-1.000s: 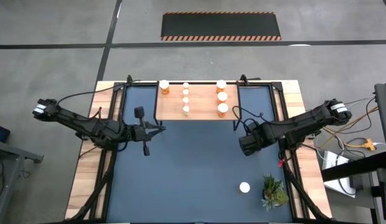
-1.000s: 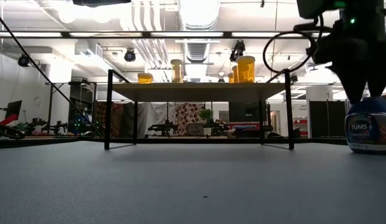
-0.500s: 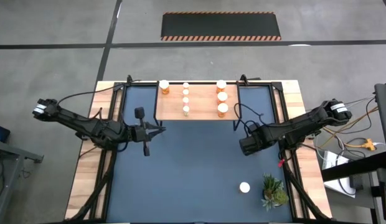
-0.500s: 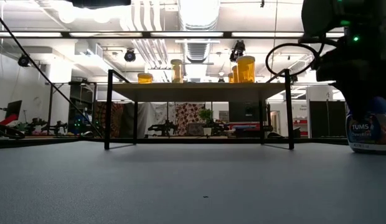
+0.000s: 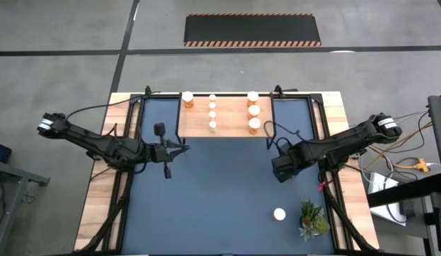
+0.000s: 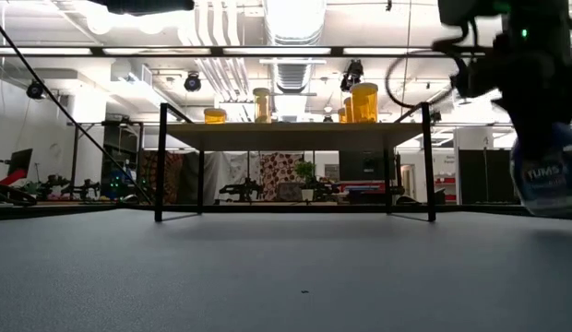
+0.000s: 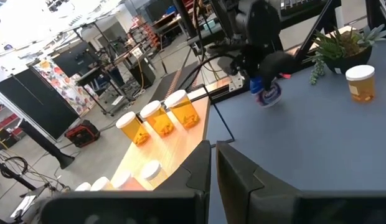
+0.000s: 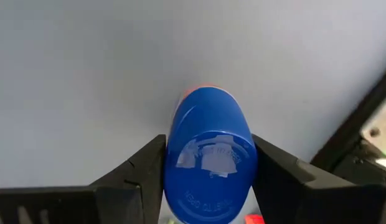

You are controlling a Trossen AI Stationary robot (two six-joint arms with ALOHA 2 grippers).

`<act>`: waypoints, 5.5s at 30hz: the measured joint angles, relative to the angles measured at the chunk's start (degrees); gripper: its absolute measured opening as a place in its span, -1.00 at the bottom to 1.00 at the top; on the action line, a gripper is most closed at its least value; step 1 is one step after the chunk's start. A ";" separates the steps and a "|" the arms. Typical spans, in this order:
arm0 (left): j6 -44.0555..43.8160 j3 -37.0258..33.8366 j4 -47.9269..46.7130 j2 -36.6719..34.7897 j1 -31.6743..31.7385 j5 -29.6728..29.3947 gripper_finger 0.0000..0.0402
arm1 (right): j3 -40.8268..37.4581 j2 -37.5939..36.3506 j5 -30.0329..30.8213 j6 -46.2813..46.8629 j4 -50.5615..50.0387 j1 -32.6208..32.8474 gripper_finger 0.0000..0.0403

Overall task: Pick and place medicine bottles onto shelf by color
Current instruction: Put the blue pill bottle on the shelf, then align the large orange pill bottle with the other large orange pill bottle on the shelf

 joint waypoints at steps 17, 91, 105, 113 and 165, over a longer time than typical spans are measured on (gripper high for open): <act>0.21 -0.87 0.61 0.00 0.00 0.00 -0.96 | 28.10 5.31 0.03 -26.40 2.12 3.64 -0.11; -1.25 -3.02 -4.27 -4.50 0.02 0.00 -0.96 | 74.26 38.88 -8.99 -91.49 -8.93 -30.00 0.01; -1.25 -3.02 -4.27 -4.50 0.02 0.01 -0.96 | 74.24 38.88 -8.84 -92.95 -8.39 -30.00 0.22; -1.25 -3.02 -4.27 -4.50 0.02 0.02 -0.96 | 74.24 38.88 -8.84 -87.11 -8.52 -30.00 0.09; -1.31 -2.96 -3.68 -4.48 0.02 0.02 -0.96 | 82.26 36.15 -10.50 -66.52 -17.43 -12.77 0.19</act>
